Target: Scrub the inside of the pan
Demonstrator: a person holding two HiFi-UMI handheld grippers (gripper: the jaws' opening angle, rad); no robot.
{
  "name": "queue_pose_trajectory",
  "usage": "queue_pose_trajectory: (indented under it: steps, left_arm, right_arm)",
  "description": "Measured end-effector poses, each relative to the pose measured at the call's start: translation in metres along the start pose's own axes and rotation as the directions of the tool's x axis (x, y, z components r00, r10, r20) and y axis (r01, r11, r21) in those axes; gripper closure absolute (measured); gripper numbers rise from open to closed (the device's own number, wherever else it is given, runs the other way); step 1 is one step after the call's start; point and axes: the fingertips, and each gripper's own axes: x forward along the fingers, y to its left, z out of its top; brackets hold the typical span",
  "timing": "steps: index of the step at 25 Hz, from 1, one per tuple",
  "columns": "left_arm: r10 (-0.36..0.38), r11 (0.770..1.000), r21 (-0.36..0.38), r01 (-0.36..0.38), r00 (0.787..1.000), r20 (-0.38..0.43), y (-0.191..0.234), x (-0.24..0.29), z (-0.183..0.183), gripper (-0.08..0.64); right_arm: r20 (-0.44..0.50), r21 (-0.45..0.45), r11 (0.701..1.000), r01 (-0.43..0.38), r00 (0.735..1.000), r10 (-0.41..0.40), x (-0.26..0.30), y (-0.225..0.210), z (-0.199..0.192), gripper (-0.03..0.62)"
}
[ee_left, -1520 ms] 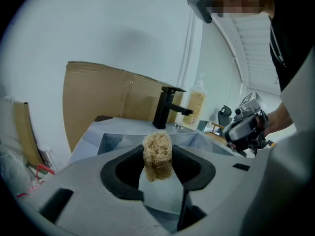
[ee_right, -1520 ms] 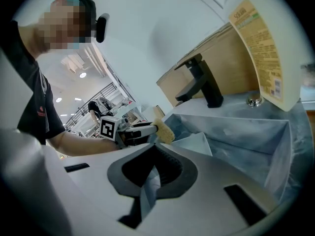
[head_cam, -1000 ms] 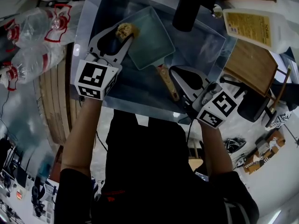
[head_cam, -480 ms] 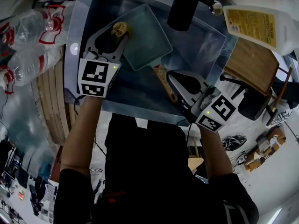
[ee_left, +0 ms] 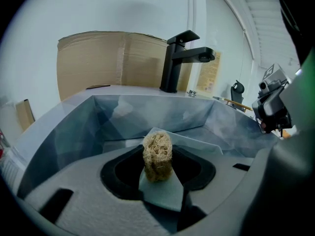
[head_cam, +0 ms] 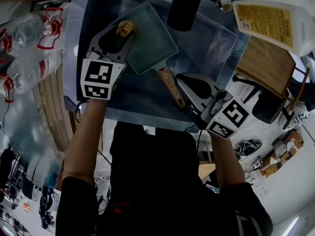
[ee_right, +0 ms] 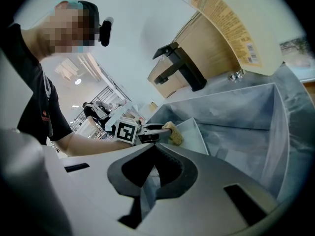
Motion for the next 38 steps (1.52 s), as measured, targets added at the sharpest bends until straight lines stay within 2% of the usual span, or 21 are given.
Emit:
queue_pose_trajectory:
  steps: [21, 29, 34, 38]
  left_arm:
    - [-0.083, 0.996, 0.022, 0.083, 0.996, 0.024, -0.035, 0.05, 0.03, 0.382]
    - [-0.032, 0.999, 0.017, 0.032, 0.999, 0.029, -0.02, 0.008, 0.027, 0.382]
    - [-0.002, 1.0, -0.007, 0.002, 1.0, 0.011, -0.013, -0.024, 0.006, 0.382]
    - [-0.01, 1.0, -0.016, 0.01, 1.0, -0.002, -0.013, -0.036, -0.012, 0.382]
  right_arm:
    - [0.048, 0.024, 0.999, 0.03, 0.998, -0.031, -0.027, -0.014, 0.0, 0.592]
    - [0.042, 0.0, 1.0, 0.002, 0.999, -0.002, -0.017, -0.001, 0.001, 0.591]
    - [0.025, -0.02, 0.999, -0.039, 0.999, 0.039, -0.001, 0.014, 0.0, 0.591]
    - [0.011, -0.029, 0.998, -0.052, 0.999, 0.052, 0.007, 0.023, -0.003, 0.591]
